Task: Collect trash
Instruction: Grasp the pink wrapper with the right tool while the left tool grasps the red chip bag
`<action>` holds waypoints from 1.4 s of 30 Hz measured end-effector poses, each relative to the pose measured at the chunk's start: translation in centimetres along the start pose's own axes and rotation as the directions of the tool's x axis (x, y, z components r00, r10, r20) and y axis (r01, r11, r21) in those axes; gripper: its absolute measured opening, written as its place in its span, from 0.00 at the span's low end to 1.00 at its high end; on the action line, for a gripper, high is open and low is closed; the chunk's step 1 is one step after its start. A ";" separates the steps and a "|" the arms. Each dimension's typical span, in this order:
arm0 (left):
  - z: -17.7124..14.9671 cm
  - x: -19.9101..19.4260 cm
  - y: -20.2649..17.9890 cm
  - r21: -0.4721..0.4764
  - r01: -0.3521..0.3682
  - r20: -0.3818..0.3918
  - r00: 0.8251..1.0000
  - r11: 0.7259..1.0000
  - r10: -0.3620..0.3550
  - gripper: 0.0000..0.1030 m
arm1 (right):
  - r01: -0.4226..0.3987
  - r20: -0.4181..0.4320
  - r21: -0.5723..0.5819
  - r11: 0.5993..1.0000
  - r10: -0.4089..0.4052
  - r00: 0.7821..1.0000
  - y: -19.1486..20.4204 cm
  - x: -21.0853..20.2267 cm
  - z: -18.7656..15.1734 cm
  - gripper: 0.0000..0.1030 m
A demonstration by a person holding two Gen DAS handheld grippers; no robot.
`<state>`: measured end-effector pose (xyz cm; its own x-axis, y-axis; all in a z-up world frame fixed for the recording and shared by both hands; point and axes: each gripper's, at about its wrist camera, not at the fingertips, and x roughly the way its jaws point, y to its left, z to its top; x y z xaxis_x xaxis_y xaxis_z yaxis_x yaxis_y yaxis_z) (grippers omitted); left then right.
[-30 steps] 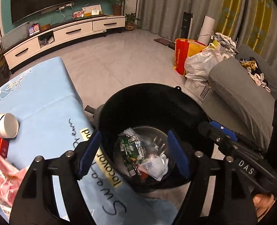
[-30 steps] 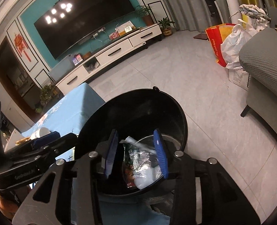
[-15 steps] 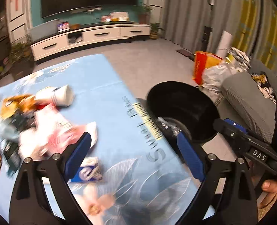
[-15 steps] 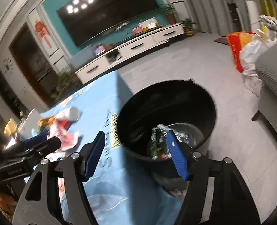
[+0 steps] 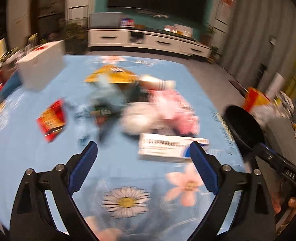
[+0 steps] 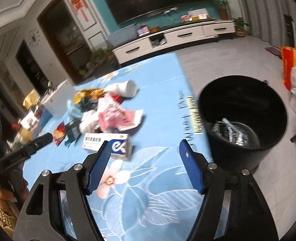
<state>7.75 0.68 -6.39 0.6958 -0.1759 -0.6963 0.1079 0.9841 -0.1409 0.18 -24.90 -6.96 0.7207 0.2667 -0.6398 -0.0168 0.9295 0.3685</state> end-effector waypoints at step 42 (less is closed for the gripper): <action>2.1 10.4 18.6 -0.339 -0.155 -0.071 0.988 0.928 0.139 0.12 | -0.021 -0.103 -0.105 0.994 0.011 0.995 6.6 14.7 6.2 0.07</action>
<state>18.47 17.17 -14.74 0.6520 -0.0382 -0.7573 -0.2485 0.9328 -0.2610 15.00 -16.45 -9.76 0.6454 0.3013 -0.7019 -0.1051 0.9452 0.3091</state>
